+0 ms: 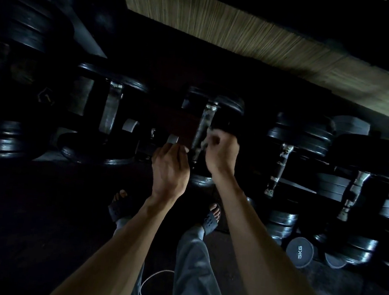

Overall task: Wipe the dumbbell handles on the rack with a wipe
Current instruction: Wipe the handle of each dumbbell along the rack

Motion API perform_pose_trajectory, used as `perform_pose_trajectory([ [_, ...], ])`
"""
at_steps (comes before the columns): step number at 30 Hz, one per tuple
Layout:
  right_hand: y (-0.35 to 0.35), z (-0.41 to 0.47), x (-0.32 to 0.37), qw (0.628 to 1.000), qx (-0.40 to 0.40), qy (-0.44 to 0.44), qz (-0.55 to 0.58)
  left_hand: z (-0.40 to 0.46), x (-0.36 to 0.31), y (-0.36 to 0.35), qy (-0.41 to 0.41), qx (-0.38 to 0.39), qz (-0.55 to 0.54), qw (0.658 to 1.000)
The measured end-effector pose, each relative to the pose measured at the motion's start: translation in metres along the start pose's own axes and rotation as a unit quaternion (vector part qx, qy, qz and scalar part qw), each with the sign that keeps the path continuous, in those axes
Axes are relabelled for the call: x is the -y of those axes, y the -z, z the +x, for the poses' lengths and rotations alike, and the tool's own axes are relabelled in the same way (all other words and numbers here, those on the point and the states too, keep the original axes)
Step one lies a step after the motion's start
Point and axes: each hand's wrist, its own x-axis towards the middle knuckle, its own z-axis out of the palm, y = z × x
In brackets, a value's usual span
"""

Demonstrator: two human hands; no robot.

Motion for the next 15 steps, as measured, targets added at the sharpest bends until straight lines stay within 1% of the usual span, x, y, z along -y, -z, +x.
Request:
perform_pose_trajectory([
  [2,-0.004,0.011,0.009,0.998,-0.047,0.031,0.042,-0.001,-0.003,0.001,0.0,-0.01,0.001,1.0],
  [3,-0.005,0.009,0.01,0.997,-0.054,0.042,0.044,0.0,-0.001,0.001,0.001,-0.012,0.001,1.0],
  [4,-0.004,0.003,0.007,0.997,-0.044,0.044,0.035,0.001,0.001,0.001,-0.001,-0.011,0.002,1.0],
  [5,-0.002,-0.006,0.001,0.999,-0.016,0.039,0.013,0.001,0.004,0.0,0.0,-0.005,0.004,1.0],
  [7,0.002,-0.023,-0.015,0.996,0.065,0.031,-0.048,0.002,0.005,0.0,0.008,0.008,0.011,1.0],
  [8,0.006,-0.026,-0.021,0.993,0.092,0.031,-0.068,0.001,0.005,0.0,0.014,0.011,0.01,1.0],
  [9,0.009,-0.023,-0.022,0.992,0.096,0.033,-0.072,0.001,0.003,-0.001,0.012,0.008,0.009,1.0],
  [10,0.009,-0.014,-0.019,0.995,0.079,0.034,-0.058,0.0,0.001,0.0,0.01,0.003,0.007,1.0],
  [13,0.003,0.018,0.006,0.999,-0.017,0.017,0.037,-0.001,0.0,0.0,0.012,-0.009,-0.004,1.0],
  [15,-0.003,0.019,0.015,0.996,-0.063,0.023,0.055,0.0,0.0,0.0,0.01,-0.007,-0.004,1.0],
])
